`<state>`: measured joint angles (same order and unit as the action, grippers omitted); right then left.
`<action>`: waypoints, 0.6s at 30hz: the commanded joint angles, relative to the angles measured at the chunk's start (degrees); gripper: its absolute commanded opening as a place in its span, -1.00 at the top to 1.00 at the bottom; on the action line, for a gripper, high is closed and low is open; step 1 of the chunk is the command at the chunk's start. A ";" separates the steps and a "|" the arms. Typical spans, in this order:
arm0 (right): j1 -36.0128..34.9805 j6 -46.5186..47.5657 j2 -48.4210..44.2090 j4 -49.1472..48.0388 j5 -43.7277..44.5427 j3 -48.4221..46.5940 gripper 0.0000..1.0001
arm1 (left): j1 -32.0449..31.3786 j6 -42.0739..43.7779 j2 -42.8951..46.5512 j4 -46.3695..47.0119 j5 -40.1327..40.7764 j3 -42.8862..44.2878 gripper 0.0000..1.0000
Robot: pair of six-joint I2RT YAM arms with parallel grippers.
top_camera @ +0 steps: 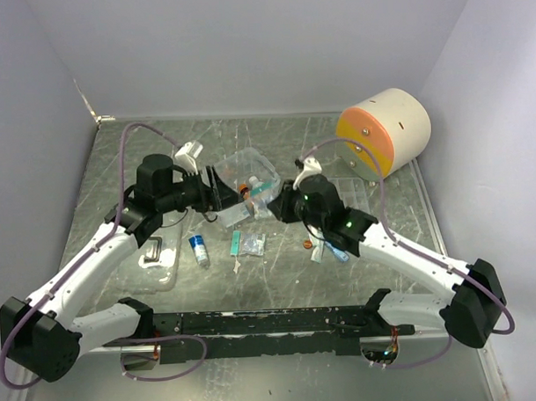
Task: Organize the medicine kit
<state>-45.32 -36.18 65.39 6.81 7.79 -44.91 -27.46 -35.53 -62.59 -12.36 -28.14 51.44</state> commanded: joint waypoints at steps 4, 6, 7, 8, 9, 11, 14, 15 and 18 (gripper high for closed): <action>-0.34 3.13 5.23 7.46 -6.82 -14.62 0.72 | -1.10 -7.79 -2.14 7.37 -0.04 4.49 -0.67; -0.48 4.58 5.52 6.97 -8.11 -14.67 0.71 | -1.42 -6.69 -3.12 6.52 0.24 3.94 -0.63; -0.50 5.19 5.83 7.51 -8.66 -14.64 0.71 | -1.57 -6.60 -3.29 7.74 0.09 2.86 -0.62; -0.74 5.85 5.89 7.89 -8.71 -14.53 0.71 | -1.73 -6.58 -3.33 9.75 -0.19 1.49 -0.59; -0.84 6.62 5.64 7.31 -8.83 -13.33 0.71 | -1.87 -7.15 -3.45 11.78 -0.18 -0.11 -0.57; -0.90 7.59 5.04 5.22 -8.49 -10.60 0.70 | -1.88 -6.95 -4.26 14.63 0.35 -1.87 -0.39; -0.84 7.93 4.70 3.00 -9.13 -9.38 0.70 | -1.92 -6.85 -6.27 12.44 1.67 -1.09 -0.18; -0.86 7.87 4.75 2.38 -9.48 -9.13 0.70 | -1.97 -7.21 -7.22 13.63 0.02 -1.07 -0.12; -0.89 7.86 5.88 1.57 -9.56 -8.92 0.70 | -2.19 -8.36 -9.64 15.88 -3.35 -1.49 -0.05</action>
<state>-46.00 -29.58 70.46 11.42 -0.86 -53.91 -29.04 -42.59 -70.30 -1.80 -27.77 50.37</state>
